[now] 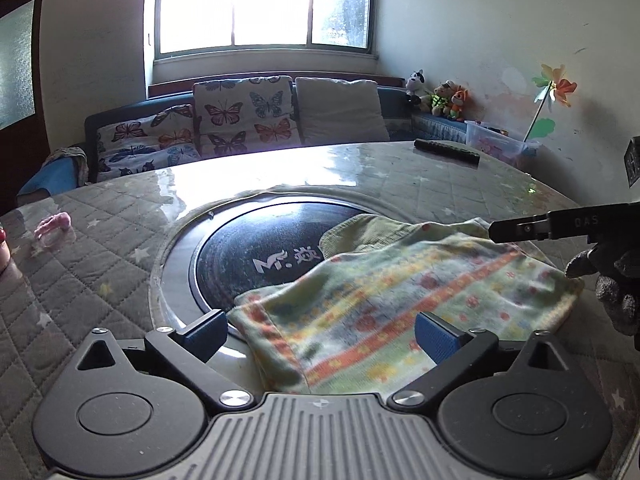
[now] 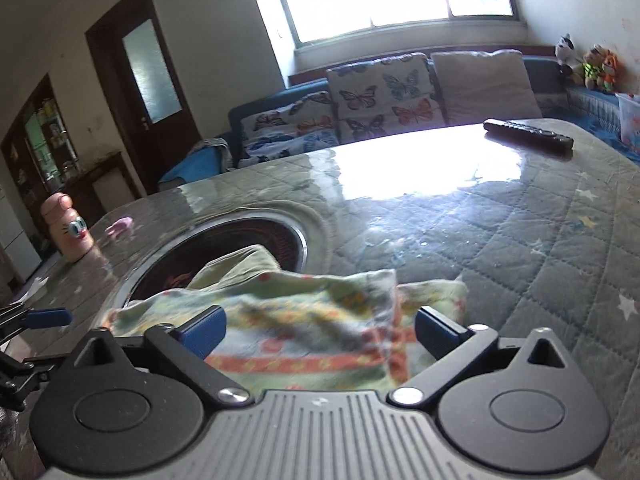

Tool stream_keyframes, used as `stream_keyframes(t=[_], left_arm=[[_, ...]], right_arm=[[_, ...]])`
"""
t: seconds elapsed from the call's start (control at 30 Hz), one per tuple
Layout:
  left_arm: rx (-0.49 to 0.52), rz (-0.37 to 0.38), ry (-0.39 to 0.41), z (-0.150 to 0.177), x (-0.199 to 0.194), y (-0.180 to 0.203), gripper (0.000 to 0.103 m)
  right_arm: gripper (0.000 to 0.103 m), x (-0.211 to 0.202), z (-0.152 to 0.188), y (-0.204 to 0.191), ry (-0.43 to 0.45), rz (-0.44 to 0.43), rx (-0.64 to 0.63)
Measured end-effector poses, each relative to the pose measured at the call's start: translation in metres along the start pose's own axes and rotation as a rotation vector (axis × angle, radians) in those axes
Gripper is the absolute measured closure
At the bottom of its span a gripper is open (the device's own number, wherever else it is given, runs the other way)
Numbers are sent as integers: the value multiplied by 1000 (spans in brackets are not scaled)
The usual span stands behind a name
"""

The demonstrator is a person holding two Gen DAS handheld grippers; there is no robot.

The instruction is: Fold clothes

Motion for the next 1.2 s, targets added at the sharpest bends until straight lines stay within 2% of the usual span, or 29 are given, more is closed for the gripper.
stream_keyframes(t=[0.17, 0.2, 0.33, 0.4, 0.47, 0.5, 0.57, 0.77, 0.83, 0.93, 1.0, 1.13, 1.2], left_arm=[[-20, 1, -24, -4, 17, -9, 29], [-27, -1, -29, -5, 19, -11, 30], [-59, -3, -48, -4, 27, -19, 47], [-75, -5, -60, -2, 30, -23, 53], [-82, -5, -64, -1, 31, -26, 64], [-82, -1, -66, -2, 32, -26, 66], [-89, -9, -69, -2, 33, -28, 66], [-96, -44, -62, -4, 34, -35, 64], [-92, -34, -70, -3, 37, -35, 65], [-72, -42, -86, -1, 43, -36, 99], [-79, -29, -72, -5, 41, -35, 103], [-43, -24, 2, -23, 32, -27, 103], [-21, -26, 15, -29, 35, -23, 103]], right_arm=[[22, 21, -3, 10, -45, 27, 17], [27, 24, -3, 12, -48, 40, 16], [43, 31, -4, 16, -45, 59, 25], [65, 31, -5, 19, -41, 67, 29], [78, 31, -5, 21, -37, 77, 36], [88, 30, -5, 23, -35, 82, 40], [96, 28, -4, 25, -32, 89, 50], [99, 21, -7, 24, -2, 100, 43], [99, 18, -10, 22, 12, 107, 40], [99, 11, -13, 21, 36, 114, 38], [99, 1, -17, 19, 70, 122, 37], [100, -22, -21, 15, 131, 159, 22], [100, -25, -20, 18, 140, 191, 25]])
Point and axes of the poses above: each gripper's, at about its wrist camera, not at the fingertips, and x roughly the way its jaws point, y to its right, z to its underside, the point moved 8 cm from there along x, roughly the way its jaws point, and after that the axes turned 3 degrees about z, right-handed, at the moved point
